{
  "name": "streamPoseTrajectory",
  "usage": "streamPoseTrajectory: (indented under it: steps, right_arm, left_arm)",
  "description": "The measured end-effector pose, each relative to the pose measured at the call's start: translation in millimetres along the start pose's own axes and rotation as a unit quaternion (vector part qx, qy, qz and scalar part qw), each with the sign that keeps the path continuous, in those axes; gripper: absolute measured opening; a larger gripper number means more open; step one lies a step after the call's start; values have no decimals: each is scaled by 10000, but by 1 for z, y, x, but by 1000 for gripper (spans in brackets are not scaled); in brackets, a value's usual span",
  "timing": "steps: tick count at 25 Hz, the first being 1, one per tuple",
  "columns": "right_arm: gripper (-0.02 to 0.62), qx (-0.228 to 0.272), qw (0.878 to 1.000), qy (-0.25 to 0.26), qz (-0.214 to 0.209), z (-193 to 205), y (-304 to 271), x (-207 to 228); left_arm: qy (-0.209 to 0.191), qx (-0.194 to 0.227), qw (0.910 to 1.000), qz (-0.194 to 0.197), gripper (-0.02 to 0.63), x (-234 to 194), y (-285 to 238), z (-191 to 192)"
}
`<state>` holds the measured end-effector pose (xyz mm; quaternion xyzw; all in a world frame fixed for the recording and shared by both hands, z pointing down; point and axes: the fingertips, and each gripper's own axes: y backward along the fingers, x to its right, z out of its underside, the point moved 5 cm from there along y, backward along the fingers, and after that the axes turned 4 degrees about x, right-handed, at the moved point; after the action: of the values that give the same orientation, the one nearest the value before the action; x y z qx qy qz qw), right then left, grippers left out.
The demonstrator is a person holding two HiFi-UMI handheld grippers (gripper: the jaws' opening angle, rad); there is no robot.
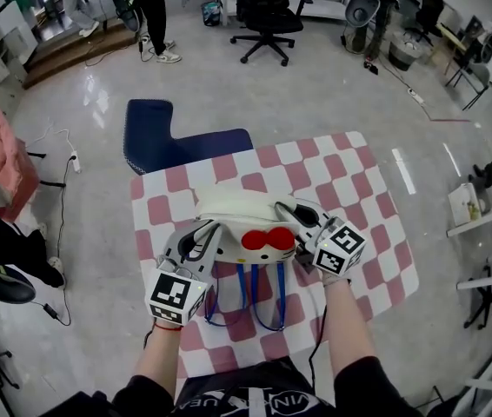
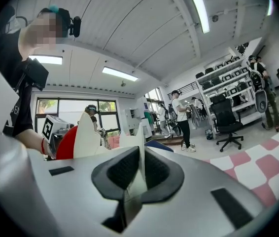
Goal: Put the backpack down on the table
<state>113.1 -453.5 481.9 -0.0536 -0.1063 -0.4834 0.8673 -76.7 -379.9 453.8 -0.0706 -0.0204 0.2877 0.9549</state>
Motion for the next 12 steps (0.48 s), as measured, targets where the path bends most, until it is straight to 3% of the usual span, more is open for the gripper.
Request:
streamPoseTrajectory:
  steps: [12]
  right_arm:
    - [17,-217,9987,343,-322,2,12,-16]
  left_arm:
    - [-236,-180,9987,405,46,16,18,9]
